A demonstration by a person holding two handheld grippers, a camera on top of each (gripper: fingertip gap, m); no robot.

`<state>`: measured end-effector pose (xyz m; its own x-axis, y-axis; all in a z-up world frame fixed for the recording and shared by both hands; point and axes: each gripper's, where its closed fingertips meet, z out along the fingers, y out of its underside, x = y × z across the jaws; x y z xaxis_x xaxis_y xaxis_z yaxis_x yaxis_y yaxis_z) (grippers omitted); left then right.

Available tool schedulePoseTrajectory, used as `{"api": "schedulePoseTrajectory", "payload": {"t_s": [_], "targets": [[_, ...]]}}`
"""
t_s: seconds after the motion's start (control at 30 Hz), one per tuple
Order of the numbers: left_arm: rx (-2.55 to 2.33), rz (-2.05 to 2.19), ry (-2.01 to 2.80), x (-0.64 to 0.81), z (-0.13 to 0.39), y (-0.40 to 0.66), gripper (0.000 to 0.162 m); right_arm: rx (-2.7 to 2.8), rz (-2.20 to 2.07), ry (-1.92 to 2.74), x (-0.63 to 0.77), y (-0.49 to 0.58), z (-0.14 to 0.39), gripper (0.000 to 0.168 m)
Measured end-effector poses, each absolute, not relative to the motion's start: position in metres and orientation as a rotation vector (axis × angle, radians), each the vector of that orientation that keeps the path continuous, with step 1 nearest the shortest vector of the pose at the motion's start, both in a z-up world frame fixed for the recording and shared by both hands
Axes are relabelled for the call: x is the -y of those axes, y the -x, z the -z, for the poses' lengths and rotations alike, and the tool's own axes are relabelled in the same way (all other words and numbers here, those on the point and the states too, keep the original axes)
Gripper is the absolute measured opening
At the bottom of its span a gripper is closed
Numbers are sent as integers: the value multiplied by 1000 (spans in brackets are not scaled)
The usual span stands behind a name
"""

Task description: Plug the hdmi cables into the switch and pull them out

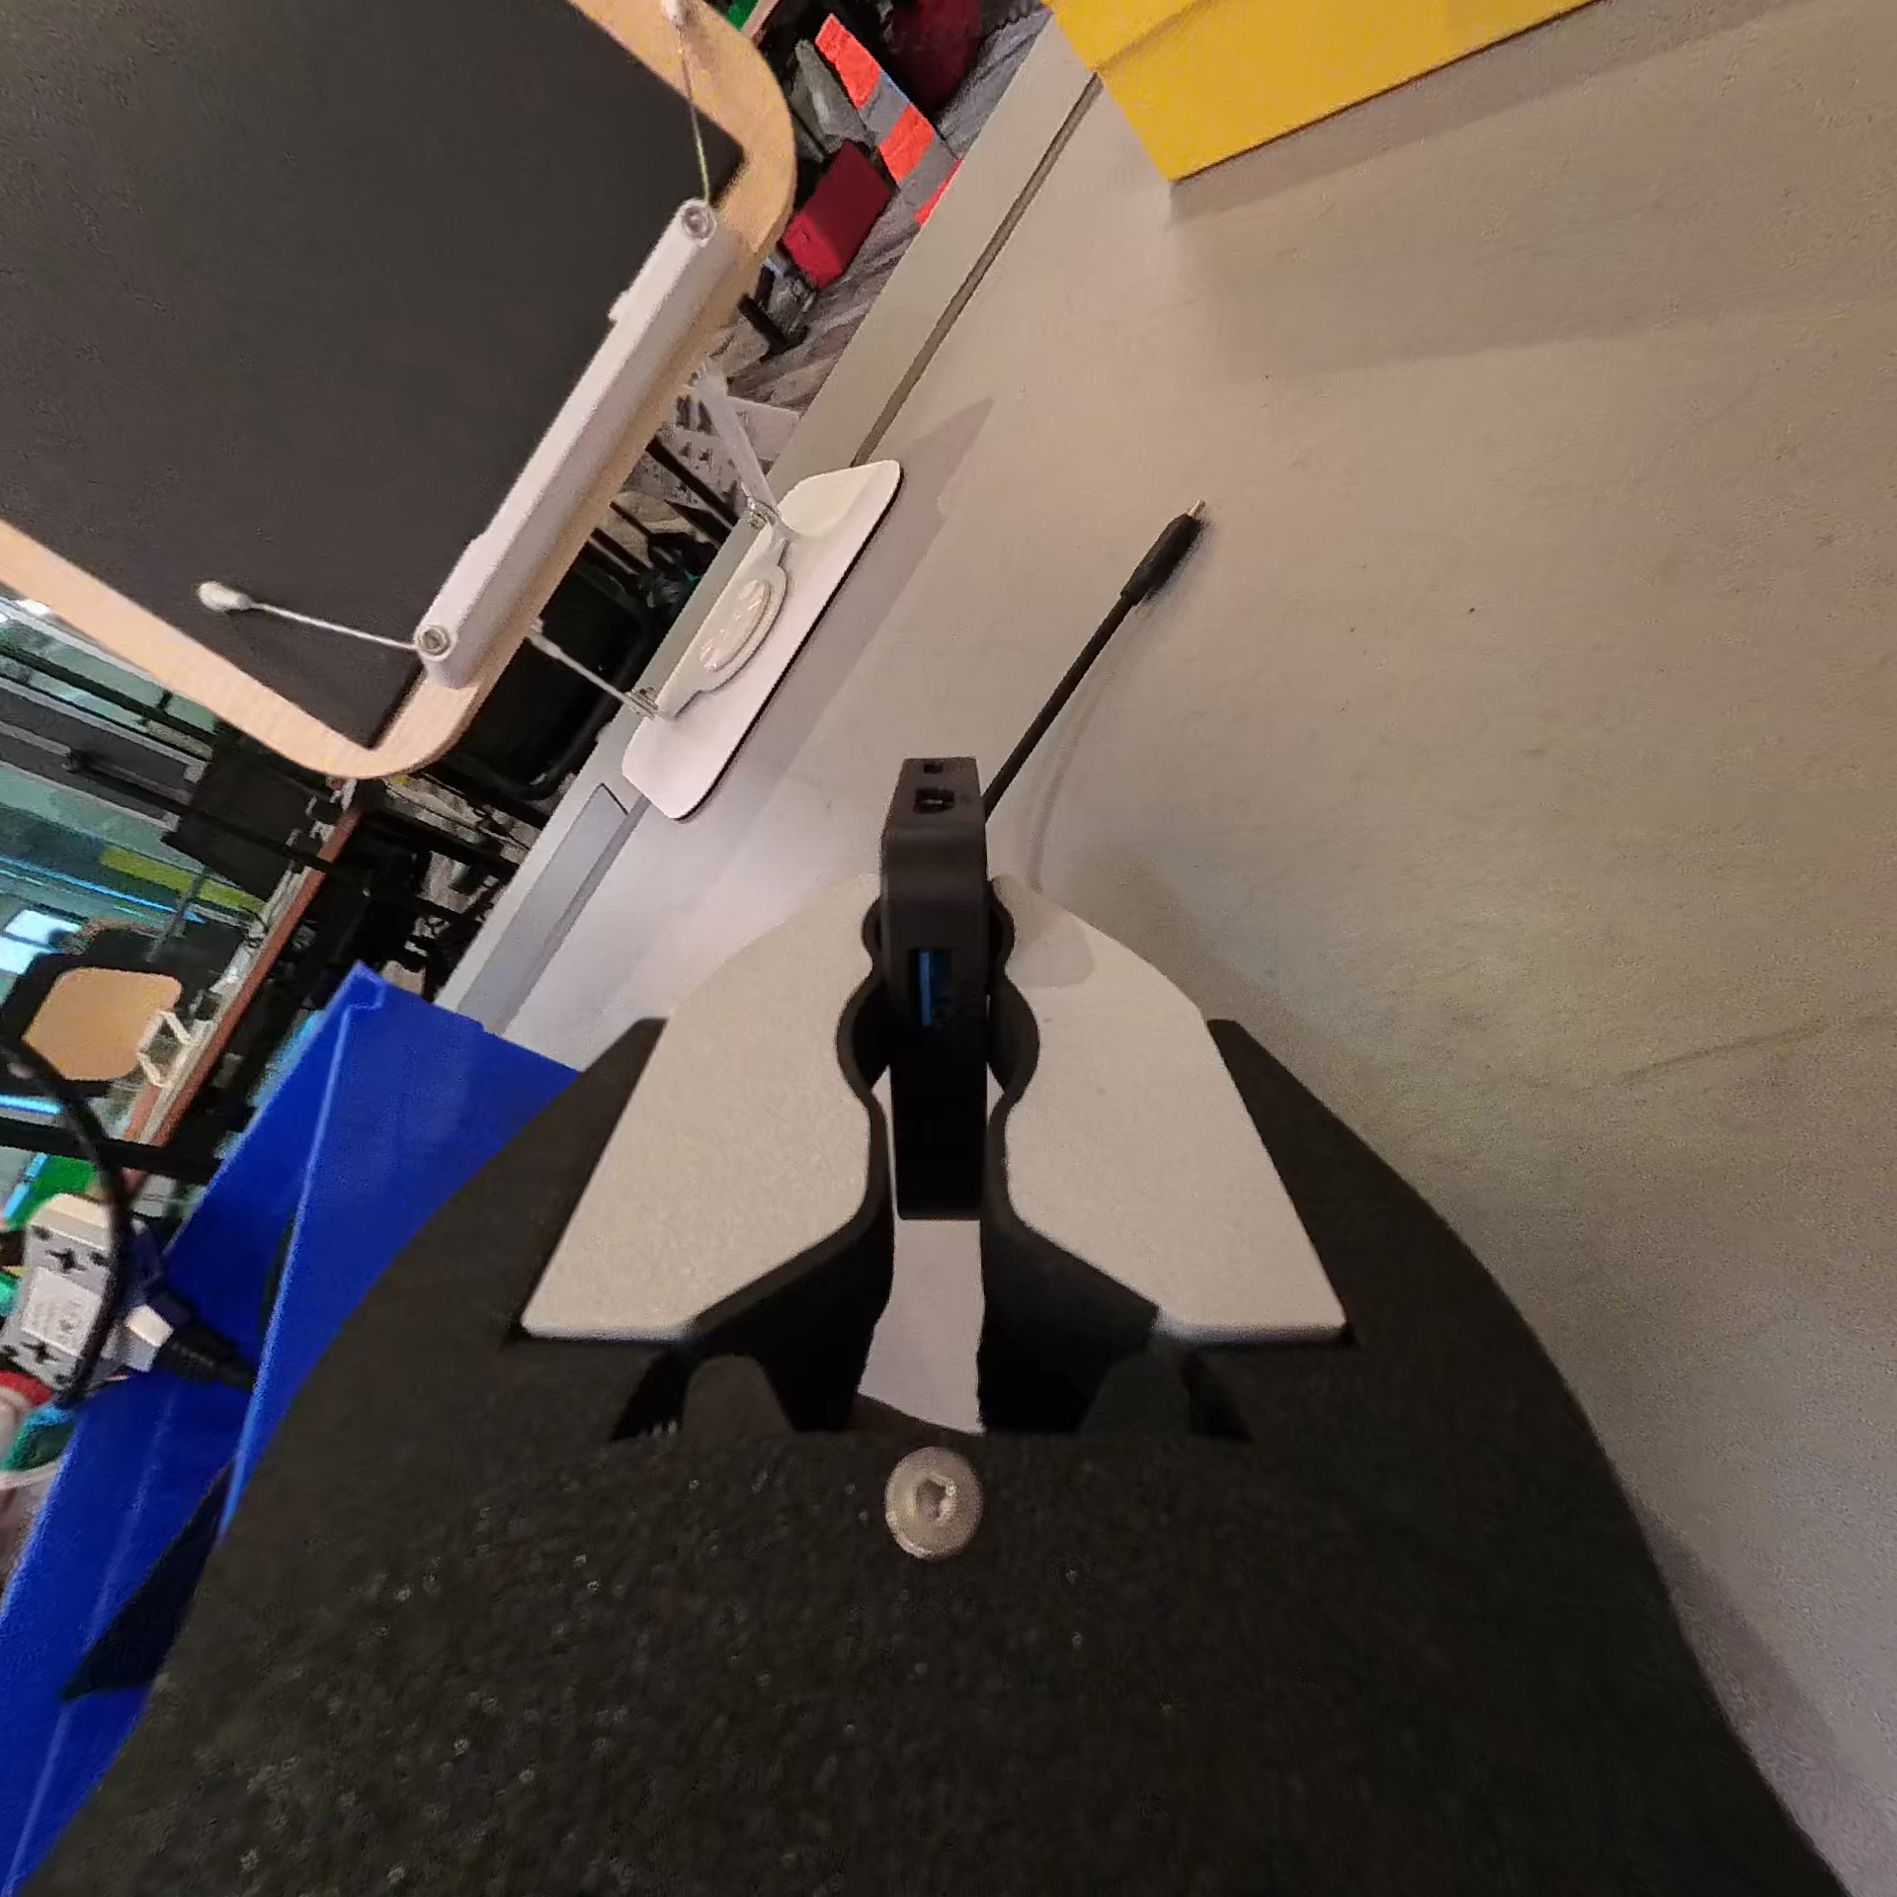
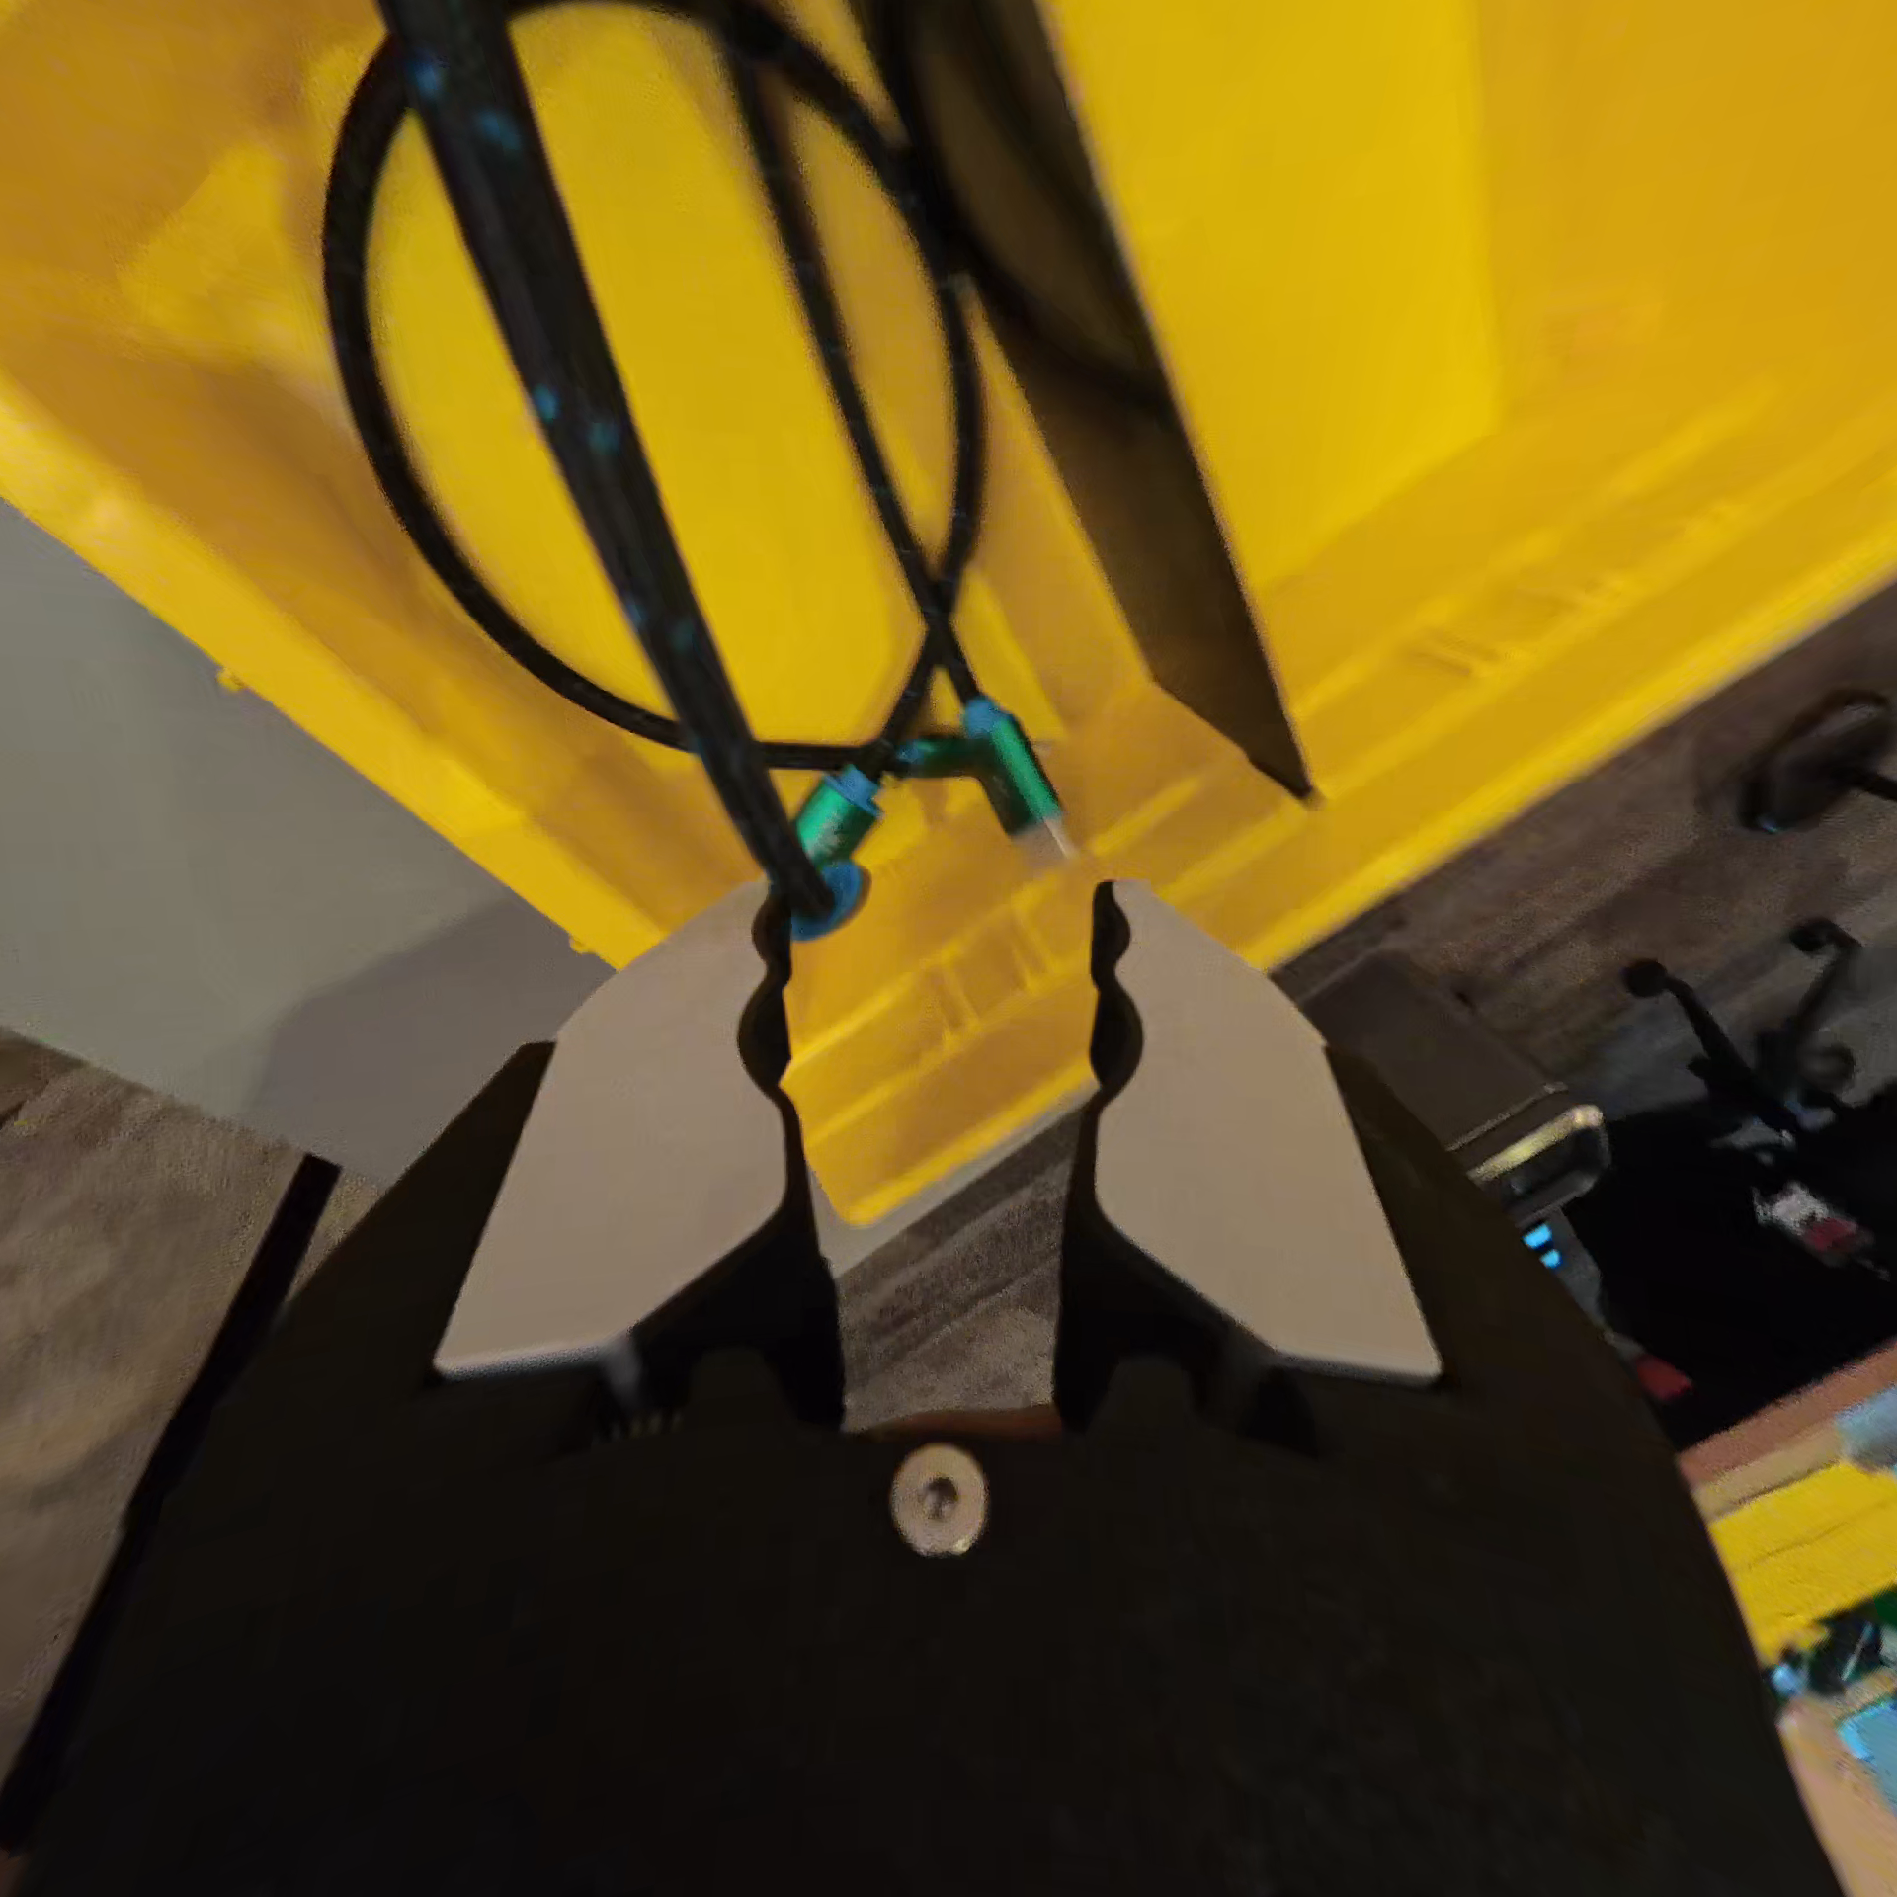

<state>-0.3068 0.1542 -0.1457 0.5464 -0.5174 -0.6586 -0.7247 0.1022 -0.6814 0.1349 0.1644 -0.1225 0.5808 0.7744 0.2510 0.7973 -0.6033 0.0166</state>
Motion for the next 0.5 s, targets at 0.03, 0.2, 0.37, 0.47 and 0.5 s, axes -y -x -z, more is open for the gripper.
{"api": "schedulePoseTrajectory", "payload": {"t_s": [0.03, 0.2, 0.37, 0.47, 0.5], "targets": [[-1079, -187, 1567, -155, 145, 308, 14, 1279, 397, 2673, -165, -140, 109, 54], [-988, -64, 1632, -160, 140, 315, 13, 992, 339, 2420, -155, -117, 60, 48], [-924, 125, 1683, -158, 137, 315, 13, 886, -185, 2095, -118, -17, 47, 43], [-833, 354, 1707, -155, 125, 312, 13, 857, -745, 1767, -83, 83, 30, 39], [-773, 464, 1708, -154, 118, 311, 13, 859, -882, 1679, -72, 111, 32, 39]]}}
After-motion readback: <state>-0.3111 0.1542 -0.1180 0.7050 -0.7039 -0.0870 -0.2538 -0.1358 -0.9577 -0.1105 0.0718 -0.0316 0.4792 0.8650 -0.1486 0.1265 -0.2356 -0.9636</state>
